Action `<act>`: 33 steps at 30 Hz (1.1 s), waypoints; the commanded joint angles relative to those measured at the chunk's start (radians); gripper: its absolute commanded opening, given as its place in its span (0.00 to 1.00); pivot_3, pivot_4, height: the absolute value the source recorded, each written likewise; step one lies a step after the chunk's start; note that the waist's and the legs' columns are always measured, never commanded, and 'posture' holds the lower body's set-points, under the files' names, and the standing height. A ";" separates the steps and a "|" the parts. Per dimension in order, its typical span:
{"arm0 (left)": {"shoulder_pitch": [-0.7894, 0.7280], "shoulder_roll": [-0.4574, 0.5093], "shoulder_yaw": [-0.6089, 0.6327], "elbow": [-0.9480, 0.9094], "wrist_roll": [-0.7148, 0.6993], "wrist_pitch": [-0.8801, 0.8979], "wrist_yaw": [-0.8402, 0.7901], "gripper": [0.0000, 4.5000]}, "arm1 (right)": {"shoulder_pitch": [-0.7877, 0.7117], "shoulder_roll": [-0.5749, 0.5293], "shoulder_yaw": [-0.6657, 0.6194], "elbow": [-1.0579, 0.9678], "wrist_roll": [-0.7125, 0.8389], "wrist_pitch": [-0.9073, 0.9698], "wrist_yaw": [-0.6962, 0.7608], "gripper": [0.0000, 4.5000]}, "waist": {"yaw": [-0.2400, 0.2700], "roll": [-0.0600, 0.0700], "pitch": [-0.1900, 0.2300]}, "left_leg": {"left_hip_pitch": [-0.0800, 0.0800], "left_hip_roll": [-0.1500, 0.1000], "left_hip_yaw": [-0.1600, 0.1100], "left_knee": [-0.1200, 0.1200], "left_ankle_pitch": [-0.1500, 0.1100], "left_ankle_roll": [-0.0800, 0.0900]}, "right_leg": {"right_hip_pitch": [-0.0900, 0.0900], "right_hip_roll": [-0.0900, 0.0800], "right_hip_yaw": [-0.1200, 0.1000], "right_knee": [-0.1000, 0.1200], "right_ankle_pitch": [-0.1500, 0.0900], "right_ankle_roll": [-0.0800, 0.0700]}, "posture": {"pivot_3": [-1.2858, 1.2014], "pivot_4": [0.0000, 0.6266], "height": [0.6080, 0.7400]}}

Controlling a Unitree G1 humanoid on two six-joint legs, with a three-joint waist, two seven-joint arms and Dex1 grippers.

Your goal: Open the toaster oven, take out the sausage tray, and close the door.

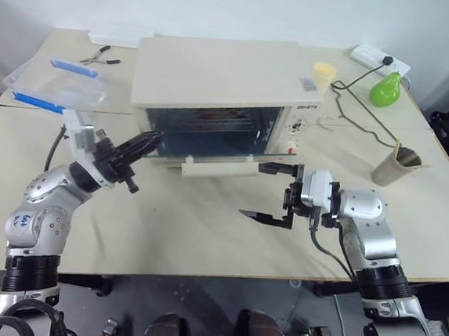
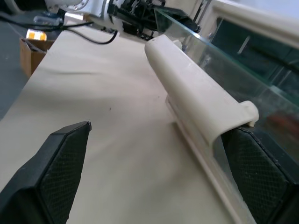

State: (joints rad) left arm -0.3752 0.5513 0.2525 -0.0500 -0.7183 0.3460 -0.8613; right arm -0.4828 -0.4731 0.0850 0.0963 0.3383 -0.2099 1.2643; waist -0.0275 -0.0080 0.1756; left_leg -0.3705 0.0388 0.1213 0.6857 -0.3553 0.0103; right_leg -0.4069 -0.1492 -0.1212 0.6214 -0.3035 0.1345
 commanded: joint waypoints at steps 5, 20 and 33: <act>0.057 0.028 -0.077 0.011 0.110 -0.066 -0.097 0.01 | 0.253 -0.138 -0.163 -0.040 -0.038 -0.047 -0.112 1.00 | 0.023 0.000 0.000 | 0.000 0.000 0.000 0.005 0.000 0.000 | 0.005 0.000 -0.001 0.000 0.000 0.000 | 0.52 0.24 1.00; 0.174 -0.004 -0.118 0.056 0.310 -0.238 -0.035 0.01 | 0.193 -0.196 -0.195 -0.091 -0.204 -0.084 -0.357 1.00 | 0.010 0.001 0.000 | 0.003 0.002 -0.001 0.006 0.000 0.000 | 0.008 0.000 0.001 -0.003 0.000 -0.001 | 0.52 0.24 1.00; 0.320 -0.086 0.032 -0.104 0.195 -0.313 0.069 0.20 | -0.240 0.074 0.184 0.103 -0.796 -0.041 -0.816 1.00 | -0.002 0.000 0.000 | -0.004 0.001 -0.002 0.008 -0.001 0.001 | -0.001 -0.002 -0.001 0.004 -0.001 -0.001 | 0.52 0.24 1.00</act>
State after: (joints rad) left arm -0.0704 0.4671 0.2370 -0.0669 -0.4662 0.0434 -0.7996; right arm -0.6786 -0.4136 0.2445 0.1850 -0.3809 -0.2396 0.5274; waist -0.0298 -0.0081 0.1759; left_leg -0.3746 0.0413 0.1203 0.6935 -0.3560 0.0108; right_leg -0.4082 -0.1510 -0.1229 0.6253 -0.3040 0.1335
